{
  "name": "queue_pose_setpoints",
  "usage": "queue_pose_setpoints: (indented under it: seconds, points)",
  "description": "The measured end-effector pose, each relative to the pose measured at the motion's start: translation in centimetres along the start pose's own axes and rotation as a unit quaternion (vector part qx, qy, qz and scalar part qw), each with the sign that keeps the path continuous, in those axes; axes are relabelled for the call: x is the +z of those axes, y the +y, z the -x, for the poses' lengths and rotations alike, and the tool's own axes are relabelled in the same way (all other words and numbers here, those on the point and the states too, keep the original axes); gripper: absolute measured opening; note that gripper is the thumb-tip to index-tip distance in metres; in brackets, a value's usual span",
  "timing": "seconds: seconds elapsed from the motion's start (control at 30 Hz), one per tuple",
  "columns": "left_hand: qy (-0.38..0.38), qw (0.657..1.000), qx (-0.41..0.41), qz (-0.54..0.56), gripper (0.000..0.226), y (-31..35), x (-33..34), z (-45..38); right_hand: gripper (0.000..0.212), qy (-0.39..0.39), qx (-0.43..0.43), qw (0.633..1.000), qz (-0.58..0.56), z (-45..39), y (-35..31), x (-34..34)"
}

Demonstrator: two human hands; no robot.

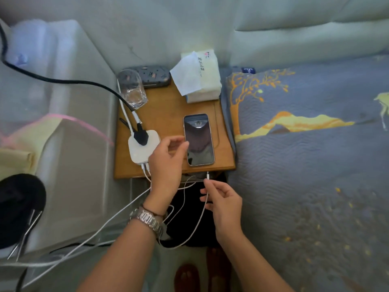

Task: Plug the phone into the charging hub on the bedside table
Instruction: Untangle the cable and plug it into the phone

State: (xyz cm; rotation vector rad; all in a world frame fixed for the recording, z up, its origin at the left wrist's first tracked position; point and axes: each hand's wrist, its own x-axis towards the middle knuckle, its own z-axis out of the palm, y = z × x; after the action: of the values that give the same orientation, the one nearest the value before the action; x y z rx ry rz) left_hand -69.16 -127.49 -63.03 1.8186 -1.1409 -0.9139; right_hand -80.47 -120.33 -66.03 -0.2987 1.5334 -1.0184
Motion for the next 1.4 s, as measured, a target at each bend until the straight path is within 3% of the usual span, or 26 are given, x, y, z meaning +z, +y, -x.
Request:
queue_pose_setpoints:
  seconds: [0.4, 0.67, 1.07, 1.4]
  points:
    - [-0.112, 0.987, 0.004, -0.111, 0.052, -2.7, 3.3, -8.1, 0.013, 0.017, 0.044, 0.998, 0.034, -3.5, 2.2, 1.1]
    - [-0.156, 0.976, 0.005, -0.149, 0.064, -2.7, 3.6, -9.8, 0.019, 0.007, 0.058, 0.997, 0.042, -4.0, 1.8, 2.2]
    - [-0.153, 0.974, 0.026, -0.164, 0.058, -3.2, 3.9, -10.5, 0.022, 0.022, 0.069, 0.996, 0.041, -4.2, 1.8, 2.5]
    - [-0.163, 0.971, 0.035, -0.172, 0.055, -3.3, 3.9, -10.4, 0.022, 0.021, 0.03, 0.998, 0.06, -4.6, 1.4, 2.5]
